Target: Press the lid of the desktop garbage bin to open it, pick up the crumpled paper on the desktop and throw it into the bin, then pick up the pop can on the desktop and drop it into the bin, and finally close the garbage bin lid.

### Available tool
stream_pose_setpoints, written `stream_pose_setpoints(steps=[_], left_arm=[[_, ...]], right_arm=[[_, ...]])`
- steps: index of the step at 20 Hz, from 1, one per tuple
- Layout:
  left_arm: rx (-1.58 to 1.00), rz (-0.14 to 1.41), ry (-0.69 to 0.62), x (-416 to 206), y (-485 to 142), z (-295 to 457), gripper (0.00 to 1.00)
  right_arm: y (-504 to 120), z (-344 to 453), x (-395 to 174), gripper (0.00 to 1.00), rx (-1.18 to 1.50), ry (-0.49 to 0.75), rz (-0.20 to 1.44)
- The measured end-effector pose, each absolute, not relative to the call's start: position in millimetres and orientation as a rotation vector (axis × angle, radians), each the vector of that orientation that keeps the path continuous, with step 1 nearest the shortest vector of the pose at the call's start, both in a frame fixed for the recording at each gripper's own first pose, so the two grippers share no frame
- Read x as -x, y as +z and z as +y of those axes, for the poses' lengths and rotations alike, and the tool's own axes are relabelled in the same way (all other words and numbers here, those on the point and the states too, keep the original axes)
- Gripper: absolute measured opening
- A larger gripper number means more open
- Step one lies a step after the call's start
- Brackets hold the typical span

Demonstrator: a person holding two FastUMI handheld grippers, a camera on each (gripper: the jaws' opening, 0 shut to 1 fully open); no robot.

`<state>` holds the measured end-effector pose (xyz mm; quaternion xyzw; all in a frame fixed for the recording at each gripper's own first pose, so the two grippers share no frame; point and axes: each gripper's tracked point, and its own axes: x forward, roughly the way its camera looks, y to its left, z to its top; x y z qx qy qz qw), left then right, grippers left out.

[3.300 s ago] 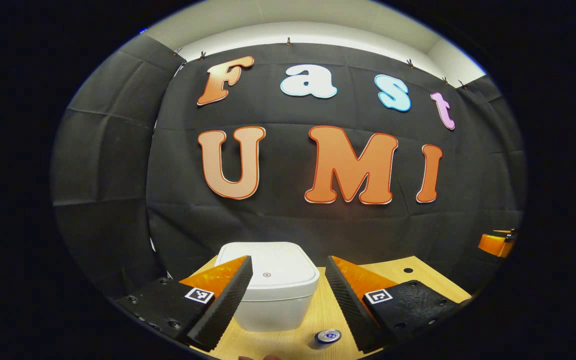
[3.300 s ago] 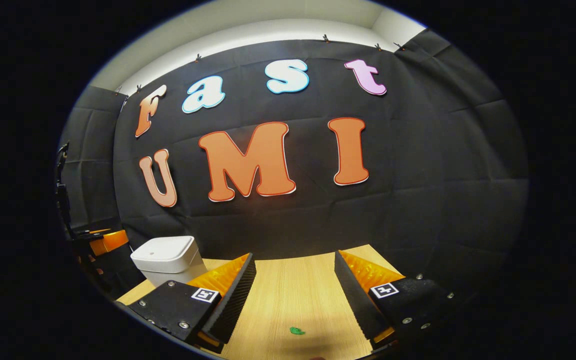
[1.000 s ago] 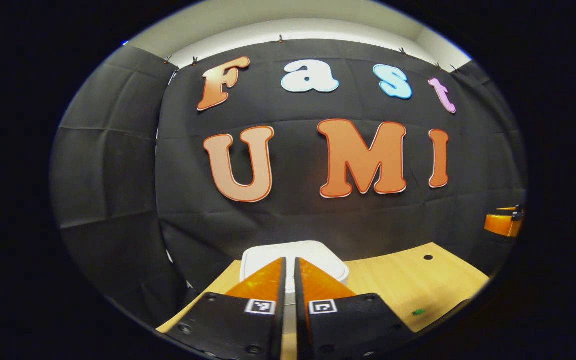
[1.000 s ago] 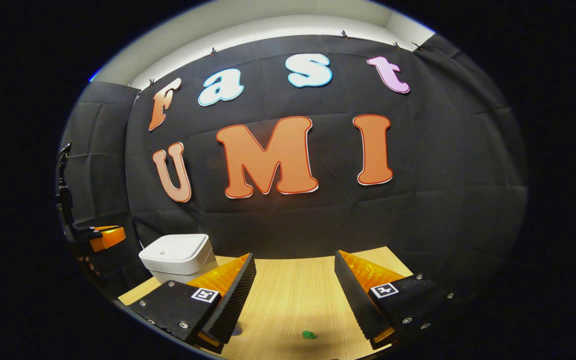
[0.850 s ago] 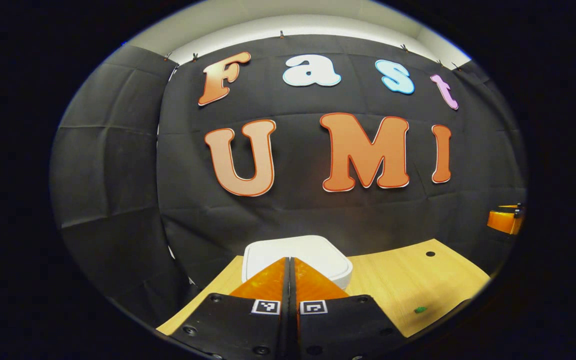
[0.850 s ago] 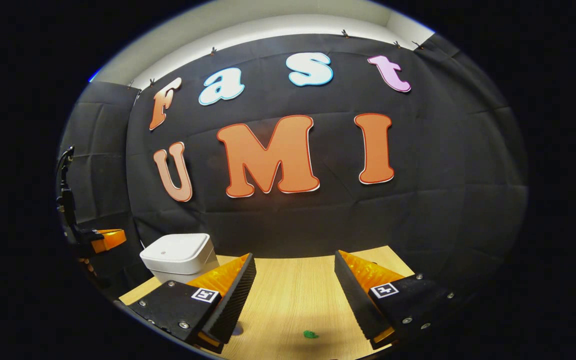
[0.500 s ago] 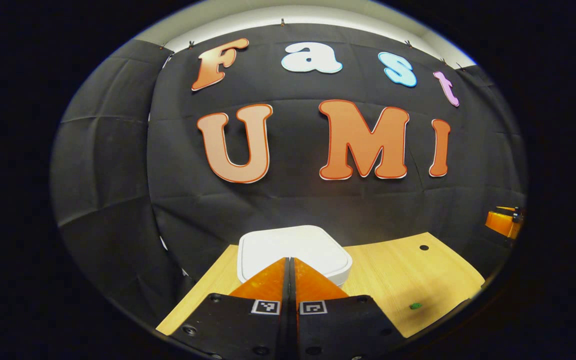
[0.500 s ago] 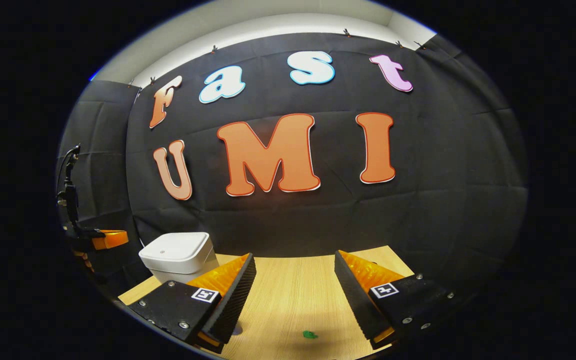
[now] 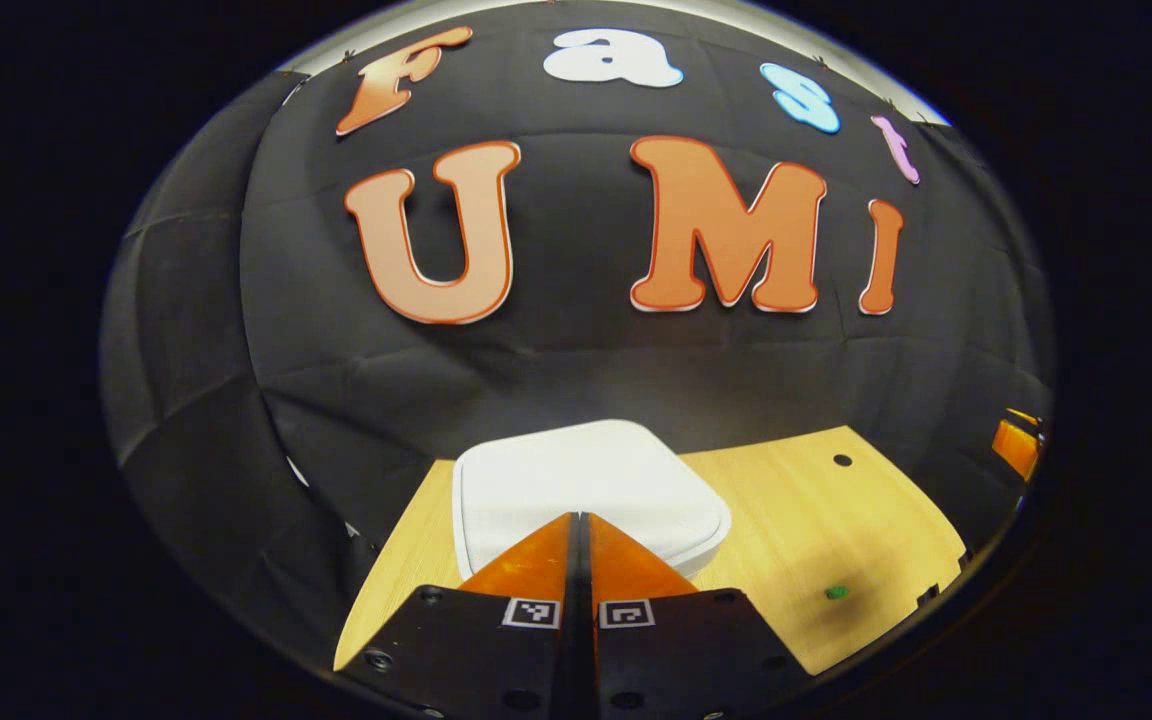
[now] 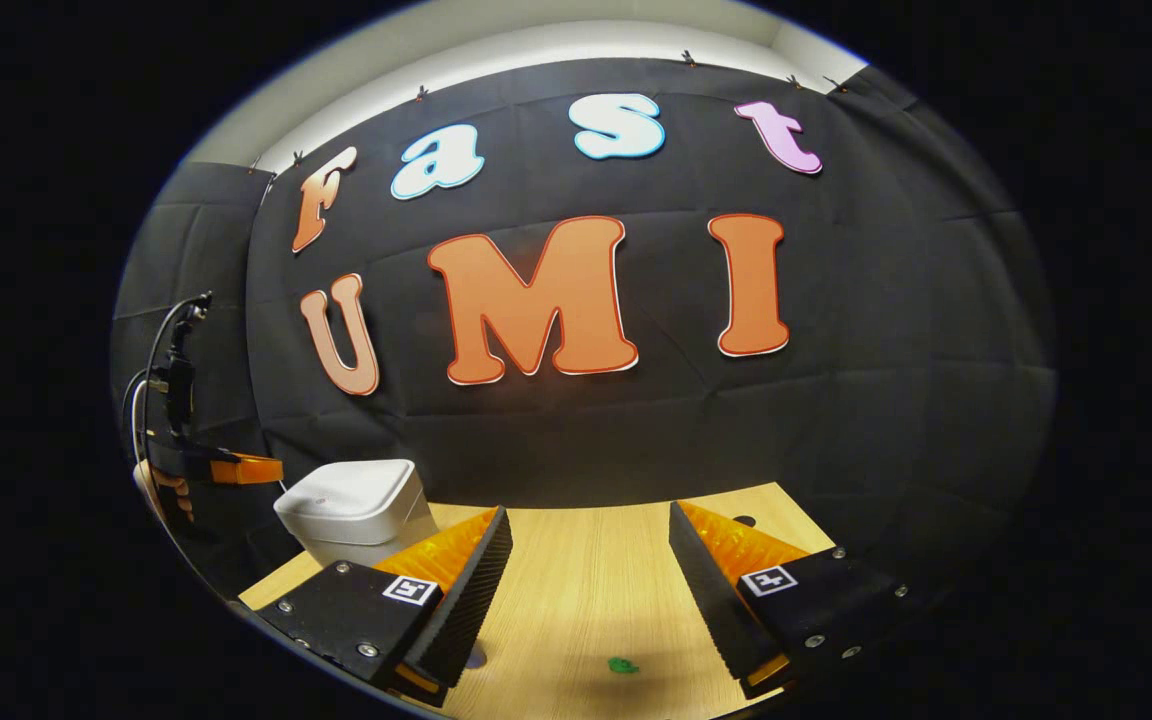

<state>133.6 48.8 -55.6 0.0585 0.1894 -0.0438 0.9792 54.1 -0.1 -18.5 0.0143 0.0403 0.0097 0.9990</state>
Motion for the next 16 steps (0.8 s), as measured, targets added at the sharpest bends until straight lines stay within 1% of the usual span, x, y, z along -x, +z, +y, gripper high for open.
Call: stream_pose_setpoints(steps=[8, 10, 13, 16], left_arm=[[-0.088, 0.468, -0.101, -151, -87, 53, 0.0], [-0.094, 0.538, -0.104, -146, -104, 56, 0.0], [-0.122, 0.546, -0.117, -146, -106, 52, 0.0], [-0.229, 0.483, -0.109, -147, -107, 53, 0.01]], right_arm=[[-19, -15, -53, 0.94, -0.057, -0.026, 0.079], [-20, -15, -54, 0.94, -0.065, -0.029, 0.089], [-21, -13, -57, 0.94, -0.066, -0.027, 0.094], [-24, -3, -57, 0.94, -0.055, -0.001, 0.099]])
